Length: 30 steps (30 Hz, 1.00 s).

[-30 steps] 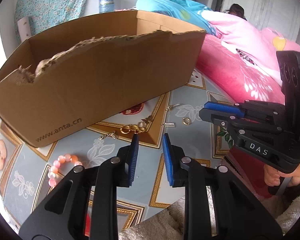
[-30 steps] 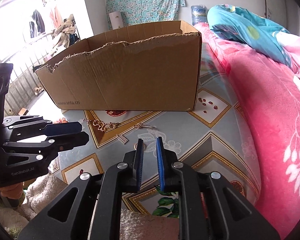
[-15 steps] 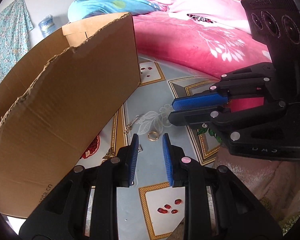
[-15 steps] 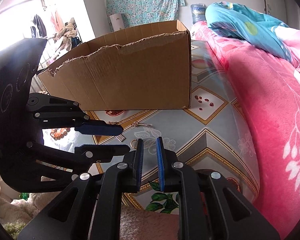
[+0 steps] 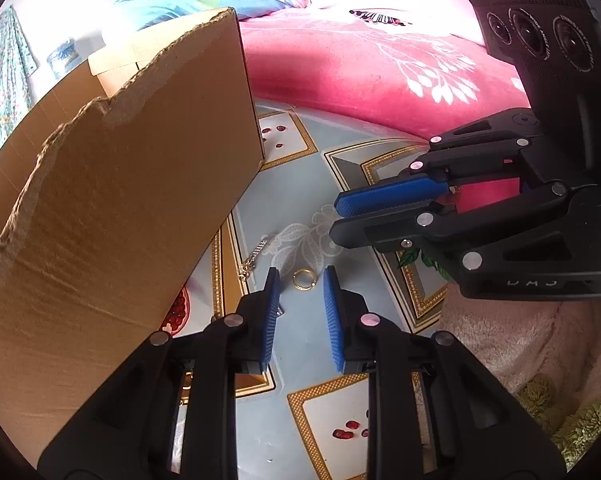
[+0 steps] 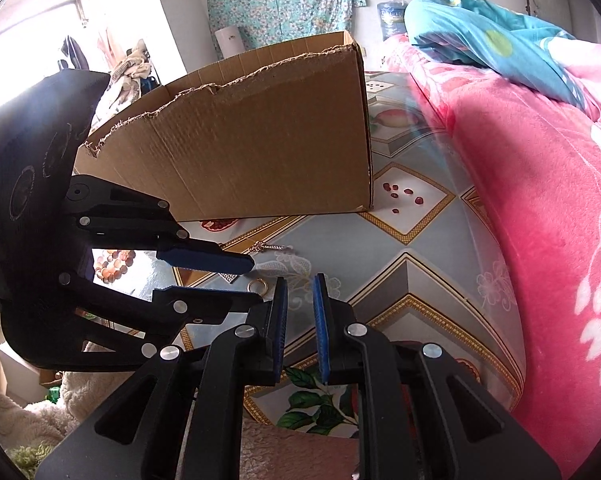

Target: Organize jewelry

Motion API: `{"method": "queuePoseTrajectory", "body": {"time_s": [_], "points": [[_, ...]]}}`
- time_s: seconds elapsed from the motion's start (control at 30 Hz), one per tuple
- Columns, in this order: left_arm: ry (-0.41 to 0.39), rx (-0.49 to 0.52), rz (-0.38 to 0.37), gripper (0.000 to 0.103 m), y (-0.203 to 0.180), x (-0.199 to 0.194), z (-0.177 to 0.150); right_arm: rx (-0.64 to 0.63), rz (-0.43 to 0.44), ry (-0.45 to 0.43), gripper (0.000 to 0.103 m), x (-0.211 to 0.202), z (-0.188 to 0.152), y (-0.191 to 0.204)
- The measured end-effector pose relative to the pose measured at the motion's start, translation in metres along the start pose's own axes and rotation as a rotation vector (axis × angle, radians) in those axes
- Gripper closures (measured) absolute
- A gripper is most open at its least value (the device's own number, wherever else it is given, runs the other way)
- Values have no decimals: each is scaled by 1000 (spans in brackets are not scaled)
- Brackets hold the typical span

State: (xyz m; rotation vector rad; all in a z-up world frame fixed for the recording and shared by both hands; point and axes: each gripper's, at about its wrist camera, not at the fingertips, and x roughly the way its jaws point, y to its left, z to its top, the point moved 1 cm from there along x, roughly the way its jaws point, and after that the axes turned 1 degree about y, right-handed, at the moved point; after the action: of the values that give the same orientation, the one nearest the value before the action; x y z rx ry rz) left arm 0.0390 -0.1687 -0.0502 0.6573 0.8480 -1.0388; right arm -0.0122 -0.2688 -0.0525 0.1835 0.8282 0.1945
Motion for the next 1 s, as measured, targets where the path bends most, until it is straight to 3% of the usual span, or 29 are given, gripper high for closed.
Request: {"method": "queuePoseTrajectory", "body": {"time_s": [0.23,0.5,0.83,0.93,1.0], "points": [[-1,9,-15,92,-2,0,1,3,6,-4,89,2,1,-2],[-14,-38,6,92,-2,-1,2,8,4,-17,89,-2,0,-4],[-99,-240,60,92,18,-35,-10,-33,3,-29,89,-5,5,6],[-122,-312,69,92,23,-44,-19,-97,21,-23,74,-1,11,16],[-132,-343,79,92,25,-50,-25,-151,41,-18,72,2,16,22]]}}
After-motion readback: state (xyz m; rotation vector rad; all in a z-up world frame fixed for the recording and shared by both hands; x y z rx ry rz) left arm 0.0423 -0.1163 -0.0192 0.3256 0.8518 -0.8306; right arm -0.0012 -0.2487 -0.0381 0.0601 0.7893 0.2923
